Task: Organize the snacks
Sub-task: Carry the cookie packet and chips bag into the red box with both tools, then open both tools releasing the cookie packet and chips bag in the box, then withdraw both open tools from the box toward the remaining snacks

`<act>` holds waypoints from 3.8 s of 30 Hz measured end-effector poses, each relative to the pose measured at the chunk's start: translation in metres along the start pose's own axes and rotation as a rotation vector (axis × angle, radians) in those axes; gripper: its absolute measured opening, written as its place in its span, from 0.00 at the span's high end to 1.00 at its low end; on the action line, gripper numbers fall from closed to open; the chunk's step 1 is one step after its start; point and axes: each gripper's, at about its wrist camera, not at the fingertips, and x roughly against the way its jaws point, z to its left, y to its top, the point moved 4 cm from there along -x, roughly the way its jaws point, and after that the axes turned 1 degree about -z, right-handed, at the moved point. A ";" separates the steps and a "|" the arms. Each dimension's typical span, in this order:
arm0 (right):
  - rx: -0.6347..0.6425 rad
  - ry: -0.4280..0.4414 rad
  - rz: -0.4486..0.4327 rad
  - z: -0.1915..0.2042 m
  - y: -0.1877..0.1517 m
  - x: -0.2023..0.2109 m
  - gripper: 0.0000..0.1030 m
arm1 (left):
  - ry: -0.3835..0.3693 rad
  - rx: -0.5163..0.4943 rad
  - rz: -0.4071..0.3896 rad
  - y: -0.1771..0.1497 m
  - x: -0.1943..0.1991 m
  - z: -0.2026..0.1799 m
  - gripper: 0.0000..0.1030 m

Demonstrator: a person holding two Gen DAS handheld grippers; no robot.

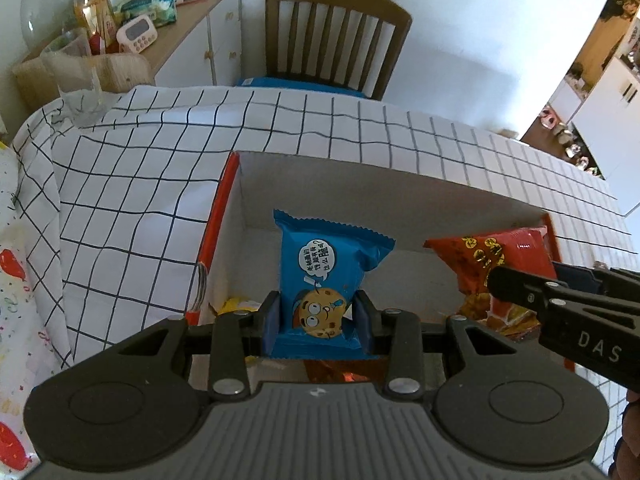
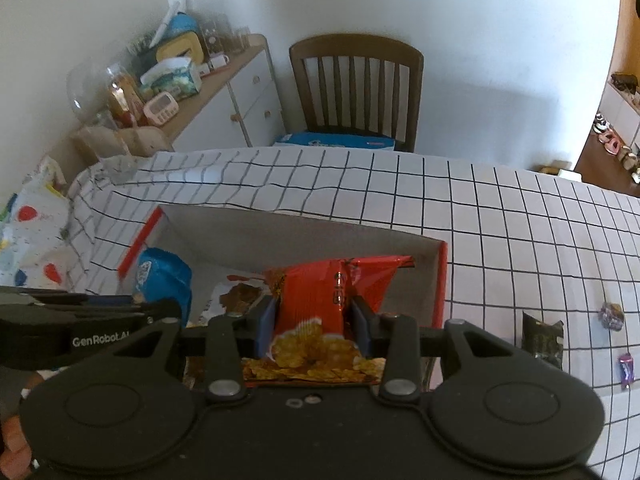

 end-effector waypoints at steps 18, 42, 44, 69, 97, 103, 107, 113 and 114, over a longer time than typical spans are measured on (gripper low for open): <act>0.013 -0.012 0.084 0.000 -0.002 -0.044 0.61 | 0.013 -0.013 0.099 0.000 -0.050 -0.005 0.63; 0.006 0.030 0.035 0.005 -0.004 0.005 0.38 | -0.011 -0.035 0.018 -0.003 0.000 -0.016 0.37; 0.003 0.038 0.026 0.006 -0.006 0.013 0.34 | -0.009 -0.042 0.006 -0.006 0.009 -0.018 0.37; -0.074 0.104 -0.046 -0.044 -0.052 0.125 0.09 | -0.113 -0.116 -0.145 -0.049 0.112 -0.089 0.36; -0.125 0.004 -0.118 -0.226 -0.108 0.199 0.01 | -0.203 -0.121 -0.105 -0.086 0.093 -0.249 0.14; -0.119 -0.014 -0.102 -0.260 -0.114 0.188 0.02 | -0.158 -0.052 -0.077 -0.077 0.055 -0.268 0.14; -0.129 -0.021 -0.084 -0.286 -0.116 0.175 0.02 | -0.112 -0.028 -0.078 -0.068 0.032 -0.282 0.14; -0.138 -0.033 -0.053 -0.318 -0.115 0.147 0.04 | -0.068 -0.032 -0.068 -0.057 0.000 -0.306 0.14; -0.140 -0.030 -0.046 -0.321 -0.115 0.143 0.04 | -0.062 -0.036 -0.064 -0.056 -0.005 -0.310 0.14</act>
